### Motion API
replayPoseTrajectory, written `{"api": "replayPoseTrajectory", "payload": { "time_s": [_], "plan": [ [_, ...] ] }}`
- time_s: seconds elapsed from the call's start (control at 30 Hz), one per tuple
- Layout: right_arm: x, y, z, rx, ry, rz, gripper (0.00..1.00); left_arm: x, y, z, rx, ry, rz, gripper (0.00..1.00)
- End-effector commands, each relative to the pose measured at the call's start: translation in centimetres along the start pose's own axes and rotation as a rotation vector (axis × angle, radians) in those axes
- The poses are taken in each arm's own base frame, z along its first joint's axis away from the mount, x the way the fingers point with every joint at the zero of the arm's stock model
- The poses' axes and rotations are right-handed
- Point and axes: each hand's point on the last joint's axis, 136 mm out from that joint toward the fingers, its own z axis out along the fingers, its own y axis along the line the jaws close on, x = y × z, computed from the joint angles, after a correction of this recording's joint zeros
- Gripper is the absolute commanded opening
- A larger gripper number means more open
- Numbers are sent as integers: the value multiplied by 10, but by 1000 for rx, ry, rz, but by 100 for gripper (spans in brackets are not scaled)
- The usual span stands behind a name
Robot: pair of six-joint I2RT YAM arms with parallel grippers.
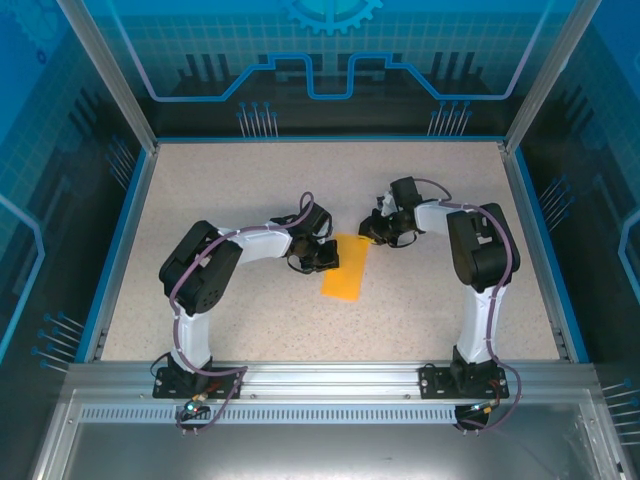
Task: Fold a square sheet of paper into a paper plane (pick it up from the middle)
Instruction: Fold the square sheet of paper in half at the center of the table.
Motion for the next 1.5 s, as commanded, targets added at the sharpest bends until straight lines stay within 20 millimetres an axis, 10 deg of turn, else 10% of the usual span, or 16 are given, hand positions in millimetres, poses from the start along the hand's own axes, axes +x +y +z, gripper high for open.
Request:
{"api": "replayPoseTrajectory", "payload": {
  "time_s": [0.0,0.4,1.0,1.23,1.47],
  "plan": [
    [8,-17,8,27,48,75,15,30,39,6,-149,91,-24,0],
    [25,52,-58,-66,-36,-73,16,29,37,6,-143,87,-23,0],
    [174,16,-9,8,137,-43,16,29,36,3,-140,83,-16,0],
    [191,-16,-3,90,163,-13,16,28,36,3,-141,83,-9,0],
    [171,9,-21,37,103,-59,16,30,37,4,-140,84,-11,0]
  ]
}}
